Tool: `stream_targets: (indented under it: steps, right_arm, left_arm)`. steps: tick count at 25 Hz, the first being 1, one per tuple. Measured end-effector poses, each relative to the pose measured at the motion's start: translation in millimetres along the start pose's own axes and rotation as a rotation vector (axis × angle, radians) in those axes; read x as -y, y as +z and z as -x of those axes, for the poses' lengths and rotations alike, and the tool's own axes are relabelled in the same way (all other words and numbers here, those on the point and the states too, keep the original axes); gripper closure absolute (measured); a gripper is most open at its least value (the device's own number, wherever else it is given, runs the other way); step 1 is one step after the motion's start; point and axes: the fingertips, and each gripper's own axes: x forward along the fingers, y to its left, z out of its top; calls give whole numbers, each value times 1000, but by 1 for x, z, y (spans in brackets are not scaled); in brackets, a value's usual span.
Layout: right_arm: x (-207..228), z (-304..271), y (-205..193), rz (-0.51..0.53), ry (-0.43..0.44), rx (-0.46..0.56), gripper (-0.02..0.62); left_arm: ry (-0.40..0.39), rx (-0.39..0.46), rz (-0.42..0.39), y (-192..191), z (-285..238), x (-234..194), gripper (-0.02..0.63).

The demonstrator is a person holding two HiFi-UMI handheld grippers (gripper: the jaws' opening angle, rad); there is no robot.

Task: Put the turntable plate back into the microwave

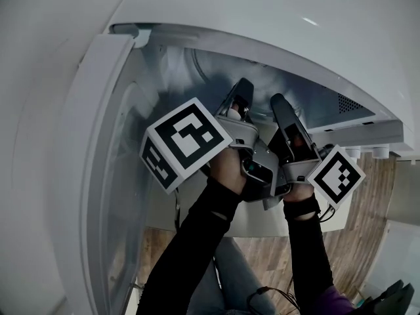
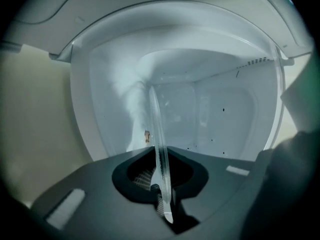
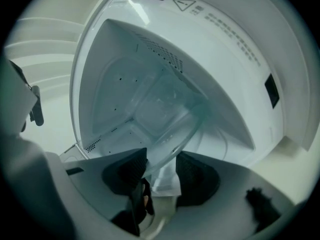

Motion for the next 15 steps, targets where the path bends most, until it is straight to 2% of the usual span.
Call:
stream_targets:
  steps: [8, 12, 15]
  right_arm:
    - [-2, 2, -2, 13, 29, -40, 396]
    - [-8, 19, 0, 111, 34, -52, 396]
    - [-18, 26, 1, 228, 26, -73, 396]
  left_arm:
    - [-27, 7, 45, 7, -9, 3, 574]
    - [-19, 20, 9, 13, -10, 5, 574]
    - [-13, 21, 4, 14, -10, 6, 574]
